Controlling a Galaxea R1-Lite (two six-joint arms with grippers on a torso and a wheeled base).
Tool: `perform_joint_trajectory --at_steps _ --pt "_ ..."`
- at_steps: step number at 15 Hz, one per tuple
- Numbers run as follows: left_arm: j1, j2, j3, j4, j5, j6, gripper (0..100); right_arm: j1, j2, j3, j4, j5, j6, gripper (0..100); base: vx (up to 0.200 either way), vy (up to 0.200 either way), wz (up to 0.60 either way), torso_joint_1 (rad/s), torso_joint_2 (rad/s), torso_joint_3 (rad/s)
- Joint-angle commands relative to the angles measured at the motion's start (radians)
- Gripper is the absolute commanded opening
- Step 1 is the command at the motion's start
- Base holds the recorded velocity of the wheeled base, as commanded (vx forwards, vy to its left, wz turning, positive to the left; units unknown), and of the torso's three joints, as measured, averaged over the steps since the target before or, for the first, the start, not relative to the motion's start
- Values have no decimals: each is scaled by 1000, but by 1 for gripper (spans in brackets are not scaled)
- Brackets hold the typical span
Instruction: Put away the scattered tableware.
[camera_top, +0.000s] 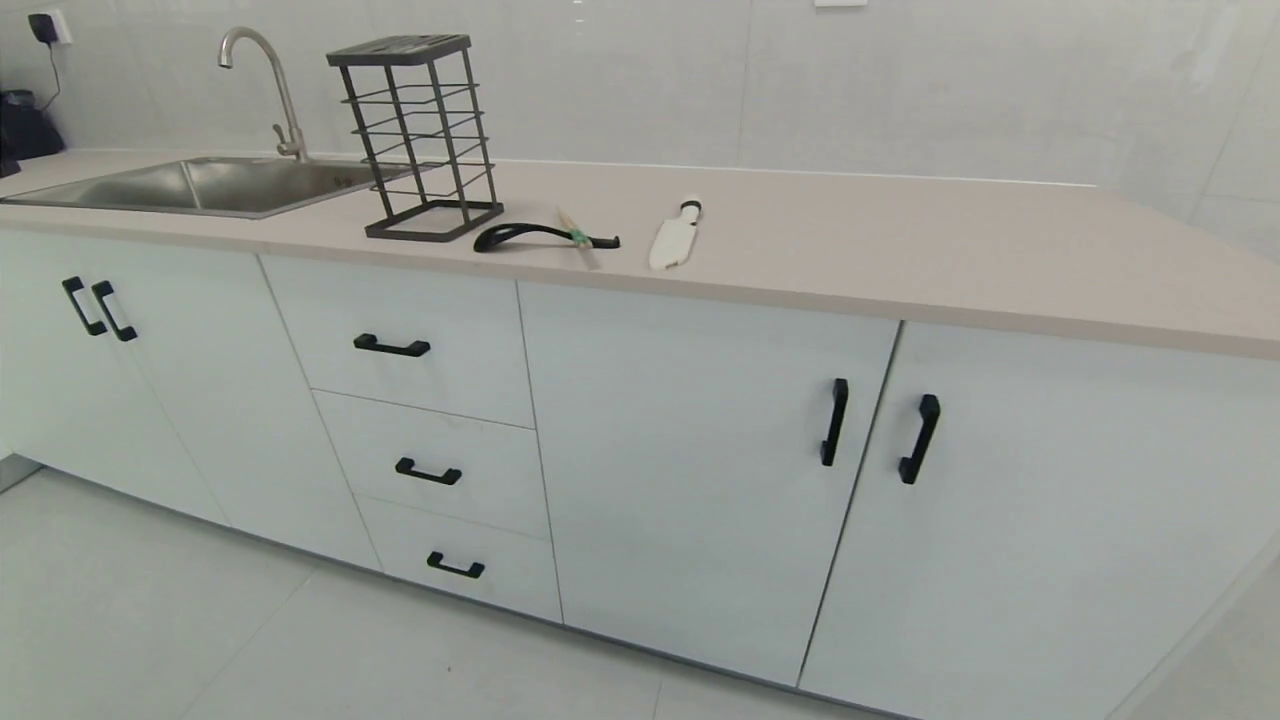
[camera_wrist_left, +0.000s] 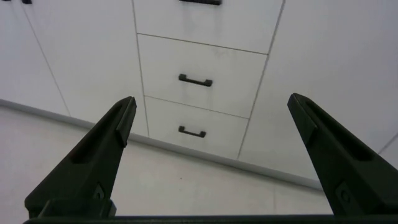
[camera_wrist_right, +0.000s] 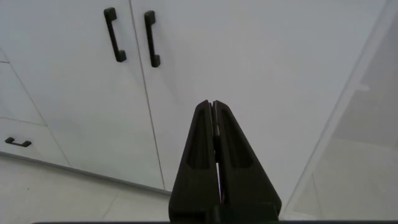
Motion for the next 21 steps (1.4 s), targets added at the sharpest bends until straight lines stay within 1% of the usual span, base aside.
perform_joint_trajectory --at_steps 1,3,6,9,12,16,21 --pt "0 0 0 -1 0 -1 100 2 1 0 0 0 0 0 200 200 0 2 2 -2" --pt "0 0 0 -1 0 -1 100 2 1 0 0 0 0 0 200 200 0 0 0 5" --pt "0 0 0 -1 0 -1 100 0 1 0 0 0 0 0 200 0 0 6 4 4" --pt "0 0 0 -1 0 -1 100 0 1 0 0 0 0 0 200 200 0 2 -1 4" --pt "0 0 0 -1 5 -1 100 0 1 0 0 0 0 0 0 200 0 6 4 1" --pt "0 0 0 -1 6 -2 100 0 1 0 0 0 -2 0 0 0 0 0 0 0" --pt "0 0 0 -1 5 -4 100 0 1 0 0 0 -2 0 -200 0 0 4 6 4"
